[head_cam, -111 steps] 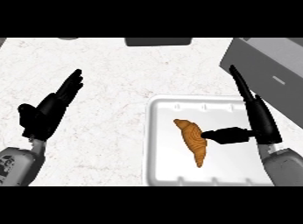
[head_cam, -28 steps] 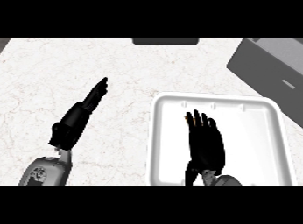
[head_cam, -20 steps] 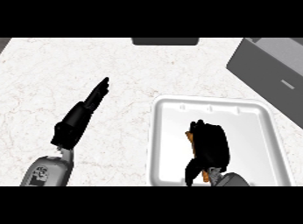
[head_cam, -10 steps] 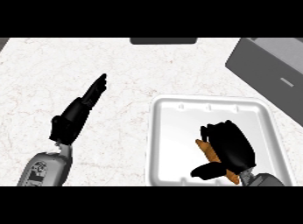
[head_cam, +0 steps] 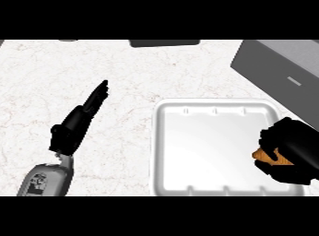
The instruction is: Pick the croissant from the tray and place it in the cardboard box
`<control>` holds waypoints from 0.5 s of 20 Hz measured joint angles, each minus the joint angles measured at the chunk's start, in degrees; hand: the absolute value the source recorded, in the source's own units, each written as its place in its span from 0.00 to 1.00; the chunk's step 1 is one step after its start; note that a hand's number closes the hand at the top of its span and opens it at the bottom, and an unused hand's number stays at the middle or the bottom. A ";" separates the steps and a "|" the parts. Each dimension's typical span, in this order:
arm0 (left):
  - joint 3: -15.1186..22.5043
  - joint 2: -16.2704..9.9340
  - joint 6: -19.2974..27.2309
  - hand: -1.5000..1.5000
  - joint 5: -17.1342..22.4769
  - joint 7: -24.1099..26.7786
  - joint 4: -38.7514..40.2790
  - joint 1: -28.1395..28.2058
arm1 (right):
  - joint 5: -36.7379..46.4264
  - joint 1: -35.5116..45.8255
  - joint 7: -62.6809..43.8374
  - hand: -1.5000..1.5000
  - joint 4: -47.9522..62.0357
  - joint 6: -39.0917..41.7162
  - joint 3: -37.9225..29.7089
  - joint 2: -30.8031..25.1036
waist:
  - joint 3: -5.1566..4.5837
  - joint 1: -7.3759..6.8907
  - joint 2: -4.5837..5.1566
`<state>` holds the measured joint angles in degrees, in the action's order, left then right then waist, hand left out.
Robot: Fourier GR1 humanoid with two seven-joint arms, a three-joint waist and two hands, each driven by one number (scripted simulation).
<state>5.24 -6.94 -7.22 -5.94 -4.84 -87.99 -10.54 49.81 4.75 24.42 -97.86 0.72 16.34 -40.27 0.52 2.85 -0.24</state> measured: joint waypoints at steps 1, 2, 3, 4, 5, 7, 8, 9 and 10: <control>-0.15 -0.04 0.14 0.50 -0.01 0.16 -0.09 0.26 | -2.61 -0.28 3.29 1.00 0.23 -0.16 -2.00 -1.77 | 0.00 0.21 -0.02; -0.24 -0.11 0.21 0.50 -0.05 0.15 -0.17 0.34 | -5.22 -0.48 6.66 1.00 0.67 -0.20 -4.05 -3.53 | 0.00 0.39 -0.03; -0.29 -0.23 0.22 0.50 -0.10 0.31 -0.21 0.59 | -8.01 -0.85 10.10 1.00 1.26 0.01 -6.11 -5.24 | -0.01 0.56 -0.04; -0.45 -0.33 0.34 0.50 -0.18 0.36 -0.19 0.62 | -10.83 -1.19 13.60 1.00 1.80 0.41 -8.11 -6.88 | -0.02 0.82 -0.06; -0.69 -0.48 0.36 0.50 -0.11 0.45 -0.20 0.85 | -13.67 -1.63 16.89 1.00 2.41 1.07 -10.07 -8.41 | -0.04 1.11 -0.13; -0.83 -0.68 -0.02 0.50 0.26 0.36 -0.25 1.35 | -19.80 -2.17 23.17 1.00 4.48 3.00 -14.37 -11.03 | -0.06 1.30 -0.17; -0.95 -0.65 0.07 0.50 0.33 0.31 -0.43 1.36 | -23.05 -2.26 26.07 1.00 5.68 4.32 -16.69 -12.25 | -0.08 1.37 -0.23; -0.92 -0.79 -0.02 0.50 0.26 0.46 -0.51 1.49 | -26.20 -2.31 28.41 1.00 7.29 5.74 -19.13 -13.60 | -0.11 1.31 -0.21; -0.82 -0.89 -0.17 0.50 0.24 0.60 -0.75 1.69 | -29.16 -2.47 29.75 1.00 9.10 6.69 -21.54 -14.95 | -0.13 1.22 -0.22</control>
<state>4.42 -7.83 -7.39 -5.70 -4.25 -88.74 -8.84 20.65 2.27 54.18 -88.75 7.41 -5.20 -55.22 0.39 4.07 -0.46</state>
